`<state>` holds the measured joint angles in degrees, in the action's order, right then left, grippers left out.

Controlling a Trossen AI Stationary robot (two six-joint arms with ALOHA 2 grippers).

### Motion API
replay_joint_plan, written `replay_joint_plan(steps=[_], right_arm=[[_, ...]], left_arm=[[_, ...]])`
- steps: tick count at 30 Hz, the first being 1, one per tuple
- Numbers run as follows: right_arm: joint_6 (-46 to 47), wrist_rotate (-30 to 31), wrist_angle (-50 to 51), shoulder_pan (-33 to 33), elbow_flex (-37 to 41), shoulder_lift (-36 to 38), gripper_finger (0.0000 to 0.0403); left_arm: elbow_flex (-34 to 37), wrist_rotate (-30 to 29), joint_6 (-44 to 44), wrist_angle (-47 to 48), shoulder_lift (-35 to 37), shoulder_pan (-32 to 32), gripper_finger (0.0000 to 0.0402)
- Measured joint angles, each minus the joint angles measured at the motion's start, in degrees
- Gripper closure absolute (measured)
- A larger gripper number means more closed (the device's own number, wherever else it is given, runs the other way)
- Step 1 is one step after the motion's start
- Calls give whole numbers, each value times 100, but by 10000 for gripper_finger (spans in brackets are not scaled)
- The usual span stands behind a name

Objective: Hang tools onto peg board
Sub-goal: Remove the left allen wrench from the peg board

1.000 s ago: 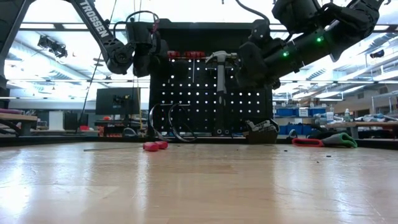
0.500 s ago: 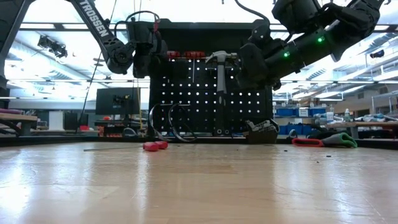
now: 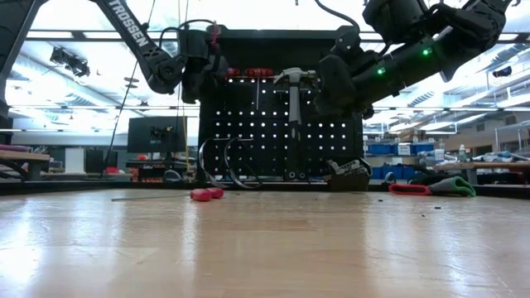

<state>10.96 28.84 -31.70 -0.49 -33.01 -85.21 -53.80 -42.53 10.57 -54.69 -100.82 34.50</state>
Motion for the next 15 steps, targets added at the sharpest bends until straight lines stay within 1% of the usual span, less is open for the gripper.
replay_joint_plan(steps=[3, 6, 7, 15], right_arm=[[0, 0, 4, 3, 0, 0, 241], [0, 0, 14, 26, 0, 0, 241], [0, 0, 29, 34, 0, 0, 241], [0, 0, 94, 85, 0, 0, 241]], left_arm=[[-22, -82, -2, 30, 0, 4, 306], [-22, -88, -3, 42, 0, 9, 373], [-22, -124, -27, 30, 0, 7, 386], [-29, -180, 95, -122, 0, -9, 399]])
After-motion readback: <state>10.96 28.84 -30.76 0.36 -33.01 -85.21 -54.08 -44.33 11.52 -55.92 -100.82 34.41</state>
